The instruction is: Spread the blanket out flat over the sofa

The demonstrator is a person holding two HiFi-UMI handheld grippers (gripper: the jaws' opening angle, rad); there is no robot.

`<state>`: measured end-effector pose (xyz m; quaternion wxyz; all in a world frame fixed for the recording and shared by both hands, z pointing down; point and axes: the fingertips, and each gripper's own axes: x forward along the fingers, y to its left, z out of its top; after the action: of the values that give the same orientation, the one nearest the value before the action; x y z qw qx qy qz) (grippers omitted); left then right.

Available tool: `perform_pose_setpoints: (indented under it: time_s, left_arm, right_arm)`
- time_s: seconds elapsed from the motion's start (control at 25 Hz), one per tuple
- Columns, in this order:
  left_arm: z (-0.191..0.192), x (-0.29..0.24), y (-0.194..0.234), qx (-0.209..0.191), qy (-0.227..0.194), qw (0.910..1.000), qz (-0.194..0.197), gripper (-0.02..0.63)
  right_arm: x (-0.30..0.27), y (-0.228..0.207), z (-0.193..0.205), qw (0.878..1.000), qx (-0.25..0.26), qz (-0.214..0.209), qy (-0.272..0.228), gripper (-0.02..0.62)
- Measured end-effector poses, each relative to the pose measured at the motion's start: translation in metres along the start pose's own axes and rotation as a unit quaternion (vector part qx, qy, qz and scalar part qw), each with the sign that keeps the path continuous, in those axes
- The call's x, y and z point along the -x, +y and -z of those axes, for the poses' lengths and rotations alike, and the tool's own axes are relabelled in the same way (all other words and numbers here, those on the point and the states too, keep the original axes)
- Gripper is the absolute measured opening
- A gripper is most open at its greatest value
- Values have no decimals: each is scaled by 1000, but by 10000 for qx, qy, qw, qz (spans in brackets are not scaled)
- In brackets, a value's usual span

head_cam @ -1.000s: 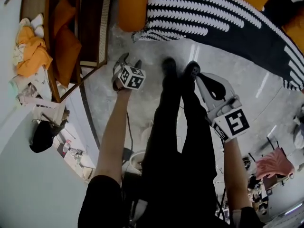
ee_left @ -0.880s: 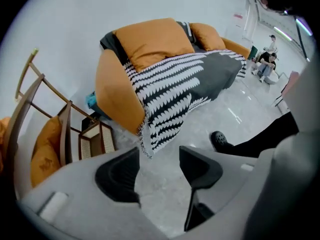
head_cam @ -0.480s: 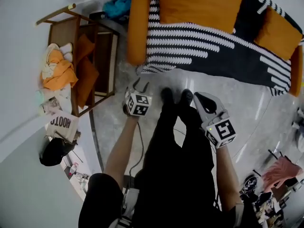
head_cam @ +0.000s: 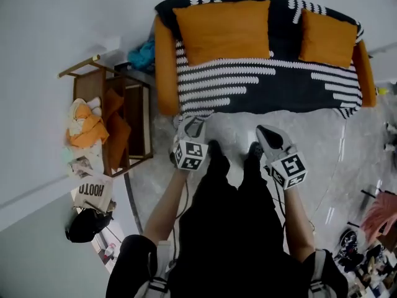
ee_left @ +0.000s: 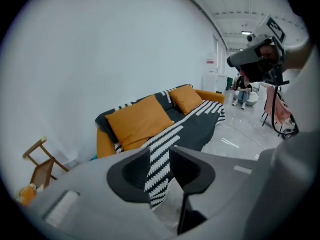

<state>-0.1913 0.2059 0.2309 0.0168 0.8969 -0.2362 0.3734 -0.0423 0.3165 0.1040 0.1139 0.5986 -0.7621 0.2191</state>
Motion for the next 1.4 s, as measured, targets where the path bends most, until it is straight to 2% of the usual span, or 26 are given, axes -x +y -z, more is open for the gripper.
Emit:
perform_pose_setpoints:
  time_s: [0.16,0.4,0.56,0.72,0.92,1.12,1.4]
  left_arm:
    - [-54,13,-41,39,-321,9994,101,118]
    - [-136,35,-101,168,-915,9955,155,98]
    - [-187,51,-136,249,-1276,9914,141,97]
    - [-226,66,-166,230,-1605,9867,104,87]
    - [-260,80,-191,193,-1883,9819,35,69]
    - [-291,89,-220,327,-2162,9758,91,49]
    - [-315,93,-249,326,-2359,9710,224,25]
  right_arm:
    - [45,-24,-8,9995,-38,179,-242,3]
    - [100,-52,-24,9981,59,224,-573,3]
    - [131,-68,-42,9963,174,125,-833,3]
    - [149,-79,-49,9956,254,-142,-888,3]
    - [163,-92,-57,9939,291,-314,-1015,3]
    - [181,-102,-60,9923,368,-395,-1112,3]
    - [198,-108,-63,9905,393,-520,-1213,2]
